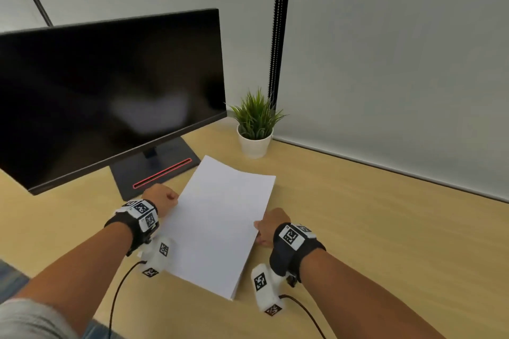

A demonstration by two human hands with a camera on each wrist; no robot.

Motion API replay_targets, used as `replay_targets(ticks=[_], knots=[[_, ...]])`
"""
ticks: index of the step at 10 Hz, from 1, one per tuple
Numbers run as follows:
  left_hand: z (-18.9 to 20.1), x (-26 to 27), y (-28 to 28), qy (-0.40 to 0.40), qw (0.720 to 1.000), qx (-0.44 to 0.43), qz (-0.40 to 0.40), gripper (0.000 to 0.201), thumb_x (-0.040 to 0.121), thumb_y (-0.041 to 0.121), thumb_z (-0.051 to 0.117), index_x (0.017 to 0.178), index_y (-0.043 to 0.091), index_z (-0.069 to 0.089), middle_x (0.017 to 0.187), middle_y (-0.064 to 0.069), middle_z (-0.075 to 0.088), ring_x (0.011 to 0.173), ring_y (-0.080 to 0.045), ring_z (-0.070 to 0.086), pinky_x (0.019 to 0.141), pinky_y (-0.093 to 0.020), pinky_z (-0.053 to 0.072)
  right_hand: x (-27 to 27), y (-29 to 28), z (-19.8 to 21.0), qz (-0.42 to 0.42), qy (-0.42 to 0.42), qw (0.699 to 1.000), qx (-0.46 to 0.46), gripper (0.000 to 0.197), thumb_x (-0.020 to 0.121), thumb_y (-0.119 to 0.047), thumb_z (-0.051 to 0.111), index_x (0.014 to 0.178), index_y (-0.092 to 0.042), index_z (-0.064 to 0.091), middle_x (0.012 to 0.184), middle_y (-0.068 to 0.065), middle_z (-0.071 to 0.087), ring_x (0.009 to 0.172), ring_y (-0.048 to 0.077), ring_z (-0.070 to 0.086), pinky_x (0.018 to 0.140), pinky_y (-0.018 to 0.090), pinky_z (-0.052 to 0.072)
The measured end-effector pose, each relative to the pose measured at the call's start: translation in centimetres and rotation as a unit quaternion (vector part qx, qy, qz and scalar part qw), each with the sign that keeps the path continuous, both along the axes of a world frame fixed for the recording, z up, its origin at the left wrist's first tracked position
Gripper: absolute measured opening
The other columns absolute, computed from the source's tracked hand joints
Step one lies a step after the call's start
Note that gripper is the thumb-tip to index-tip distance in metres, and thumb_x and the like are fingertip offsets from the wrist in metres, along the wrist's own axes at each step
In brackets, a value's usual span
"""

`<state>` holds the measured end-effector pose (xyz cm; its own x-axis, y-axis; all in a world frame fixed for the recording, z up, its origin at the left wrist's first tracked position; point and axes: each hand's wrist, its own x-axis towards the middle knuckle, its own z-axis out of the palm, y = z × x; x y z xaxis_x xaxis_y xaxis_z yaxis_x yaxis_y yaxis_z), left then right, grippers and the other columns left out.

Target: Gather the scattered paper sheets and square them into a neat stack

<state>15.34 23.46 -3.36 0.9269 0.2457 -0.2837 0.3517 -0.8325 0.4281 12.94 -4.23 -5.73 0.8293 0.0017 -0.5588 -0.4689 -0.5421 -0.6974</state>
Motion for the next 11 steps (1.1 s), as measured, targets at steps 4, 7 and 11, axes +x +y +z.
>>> replay_targets(ticks=[4,7,11], knots=[[-1.5,3.0,-1.3,0.067,0.989,0.117,0.065,0.018,0.087,0.018,0.06,0.094,0.005,0.07,0.098,-0.013,0.072,0.074,-0.031,0.063,0.07,-0.032,0.053,1.2,1.9,-1.2,-0.053,-0.005,0.989,-0.138,0.042,0.083,-0.016,0.061,0.059,-0.023,0.027,0.122,0.015,0.061,0.113,0.029,0.059,0.073,0.025,0.04],[-1.0,3.2,-2.1,0.087,0.98,0.172,0.049,0.019,0.087,0.012,0.057,0.099,0.003,0.068,0.099,-0.016,0.071,0.074,-0.032,0.061,0.065,-0.032,0.048,1.6,2.0,-0.9,0.022,0.007,0.972,-0.234,0.009,0.084,-0.02,0.06,0.086,-0.011,0.059,0.107,0.005,0.068,0.095,0.023,0.066,0.076,0.027,0.052],[0.6,0.9,-2.5,0.019,0.983,0.18,0.014,0.035,0.092,0.036,0.051,0.117,0.014,0.061,0.118,-0.011,0.066,0.105,-0.032,0.064,0.088,-0.039,0.053,0.4,-3.0,3.8,0.04,0.03,0.99,-0.129,0.028,0.079,-0.036,0.061,0.072,-0.009,0.065,0.077,0.007,0.076,0.064,0.021,0.07,0.059,0.025,0.052]])
